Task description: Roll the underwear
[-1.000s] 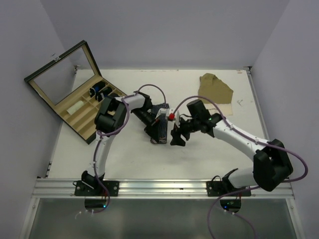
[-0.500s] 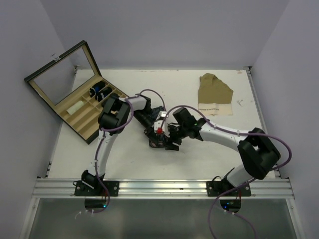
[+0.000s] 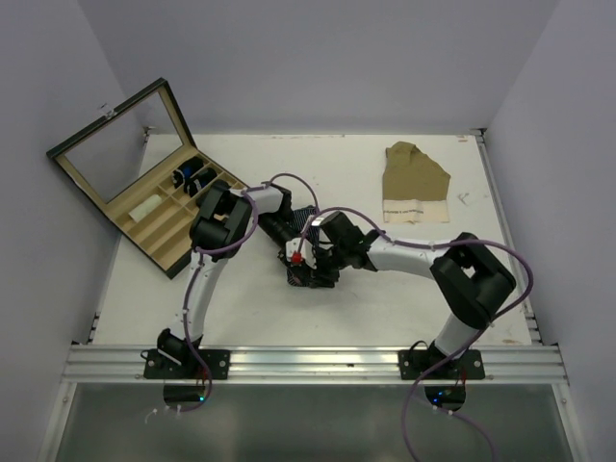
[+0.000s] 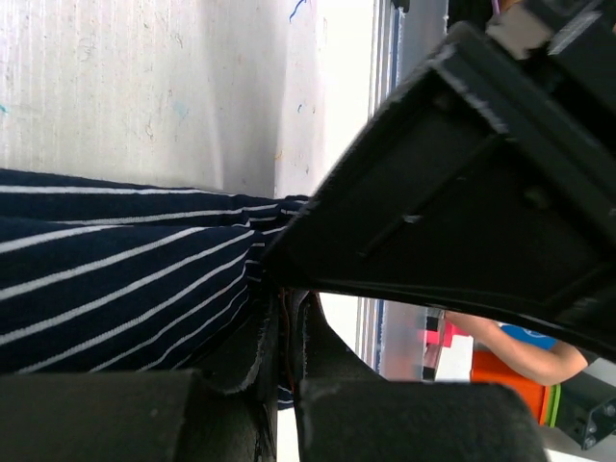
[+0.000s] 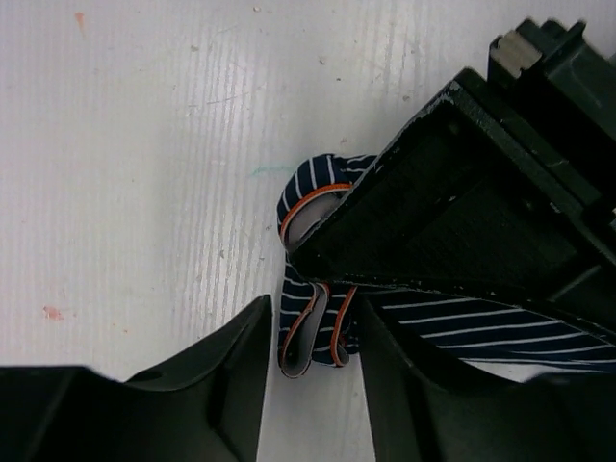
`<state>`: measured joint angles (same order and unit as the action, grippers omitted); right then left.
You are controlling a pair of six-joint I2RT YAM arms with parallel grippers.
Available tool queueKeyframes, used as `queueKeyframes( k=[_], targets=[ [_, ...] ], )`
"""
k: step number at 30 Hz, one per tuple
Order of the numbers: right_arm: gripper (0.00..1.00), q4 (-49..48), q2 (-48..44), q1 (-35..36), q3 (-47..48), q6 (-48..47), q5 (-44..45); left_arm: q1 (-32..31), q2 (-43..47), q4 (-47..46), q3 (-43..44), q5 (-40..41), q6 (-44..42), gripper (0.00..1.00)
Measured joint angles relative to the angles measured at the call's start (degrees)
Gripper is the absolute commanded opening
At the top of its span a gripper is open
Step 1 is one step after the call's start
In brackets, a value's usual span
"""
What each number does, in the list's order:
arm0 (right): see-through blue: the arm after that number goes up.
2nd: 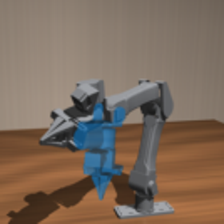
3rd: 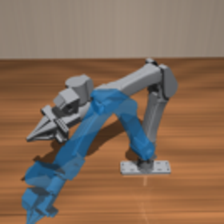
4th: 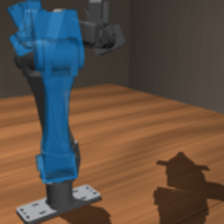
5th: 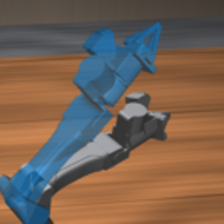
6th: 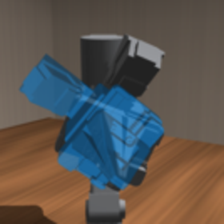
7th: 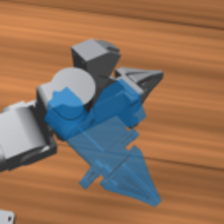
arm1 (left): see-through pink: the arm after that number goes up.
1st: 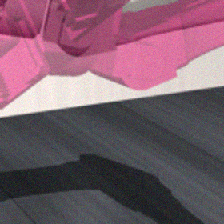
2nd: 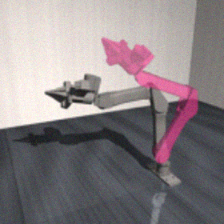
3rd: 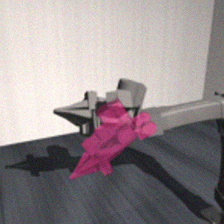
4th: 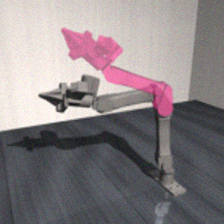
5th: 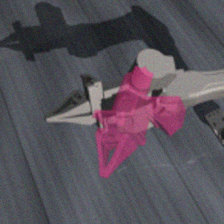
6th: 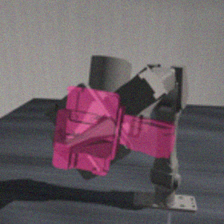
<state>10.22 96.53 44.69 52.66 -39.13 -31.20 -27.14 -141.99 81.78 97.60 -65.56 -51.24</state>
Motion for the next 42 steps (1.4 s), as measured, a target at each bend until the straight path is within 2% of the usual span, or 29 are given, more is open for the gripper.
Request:
queueKeyframes(
  k=[6,8,11,16,24,30,34,36,42],
  targets=[
    [0.19,-0.5,2.5,-0.1,0.5,1.3,-0.8,0.0,0.0,-0.1,-0.3,0.4,1.0,0.08],
    [0.12,0.3,3.3,-0.2,1.4,2.1,-1.6,0.1,0.6,-0.6,-1.5,0.4,1.4,0.14],
    [0.06,1.1,4.6,-0.7,2.6,3.3,-4.1,0.2,3.0,-3.2,-4.7,1.2,2.3,0.26],
    [0.0,2.0,7.8,-2.8,5.0,4.9,-9.8,1.1,10.6,-12.2,-12.1,2.0,5.5,0.42],
    [0.0,1.9,13.0,-5.5,8.3,8.4,-18.1,8.8,21.6,-29.4,-17.5,4.0,12.2,0.48],
    [0.0,1.0,17.3,-7.4,10.6,14.4,-24.8,17.4,39.5,-44.1,-27.9,7.9,18.2,0.48],
    [0.0,1.2,22.2,-9.0,14.0,19.9,-30.7,18.6,55.8,-52.0,-37.9,13.2,14.7,0.47],
    [0.0,2.1,25.1,-9.7,16.3,22.3,-33.9,17.0,67.0,-55.1,-46.2,17.1,9.4,0.47],
    [0.0,3.7,31.1,-11.3,20.4,28.5,-40.7,4.2,84.5,-62.1,-65.7,25.8,-4.2,0.5]
  ],
)
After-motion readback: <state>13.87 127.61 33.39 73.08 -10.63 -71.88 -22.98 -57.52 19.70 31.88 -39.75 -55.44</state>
